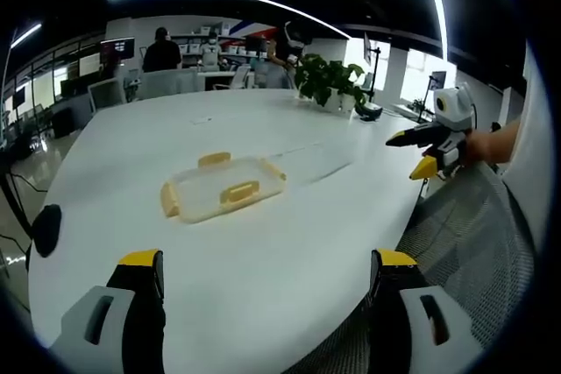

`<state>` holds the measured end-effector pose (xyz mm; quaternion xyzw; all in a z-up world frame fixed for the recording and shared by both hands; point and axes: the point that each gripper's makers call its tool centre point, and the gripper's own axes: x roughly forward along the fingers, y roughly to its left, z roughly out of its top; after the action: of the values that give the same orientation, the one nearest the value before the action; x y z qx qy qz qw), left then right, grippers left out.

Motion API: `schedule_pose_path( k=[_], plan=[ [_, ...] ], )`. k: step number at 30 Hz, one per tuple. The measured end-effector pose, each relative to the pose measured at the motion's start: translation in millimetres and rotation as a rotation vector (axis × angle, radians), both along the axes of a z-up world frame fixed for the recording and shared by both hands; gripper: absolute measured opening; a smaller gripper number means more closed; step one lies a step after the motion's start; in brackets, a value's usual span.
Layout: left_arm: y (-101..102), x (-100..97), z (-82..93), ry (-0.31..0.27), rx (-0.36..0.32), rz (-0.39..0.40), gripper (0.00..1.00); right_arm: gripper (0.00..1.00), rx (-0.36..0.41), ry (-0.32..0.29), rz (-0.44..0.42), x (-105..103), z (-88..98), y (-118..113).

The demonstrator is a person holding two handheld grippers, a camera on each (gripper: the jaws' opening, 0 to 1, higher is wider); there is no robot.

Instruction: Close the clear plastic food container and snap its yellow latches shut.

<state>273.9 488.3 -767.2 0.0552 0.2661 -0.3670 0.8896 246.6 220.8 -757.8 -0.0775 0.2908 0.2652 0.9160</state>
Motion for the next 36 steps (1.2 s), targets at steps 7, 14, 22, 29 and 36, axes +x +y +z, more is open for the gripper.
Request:
schedule_pose_path(
  k=[7,14,22,29,36],
  plan=[
    [-0.4,-0.3,0.3,0.000,0.001,0.000,0.99,0.82,-0.003,-0.001,0.002,0.0,-0.2,-0.1],
    [-0.4,-1.1,0.3,0.001,0.001,-0.003,0.99,0.82,-0.003,0.000,0.000,-0.7,-0.2,0.2],
    [0.5,-0.4,0.4,0.001,-0.002,0.001,0.99,0.82,0.000,-0.001,-0.002,-0.1,0.7,0.1],
    [0.2,0.0,1.2,0.000,-0.003,0.002,0.99,0.82,-0.001,-0.002,-0.003,0.3,1.3,-0.1],
    [0.4,-0.4,0.5,0.001,-0.001,0.002,0.99,0.82,0.003,-0.003,-0.003,0.0,1.5,0.0]
  ],
)
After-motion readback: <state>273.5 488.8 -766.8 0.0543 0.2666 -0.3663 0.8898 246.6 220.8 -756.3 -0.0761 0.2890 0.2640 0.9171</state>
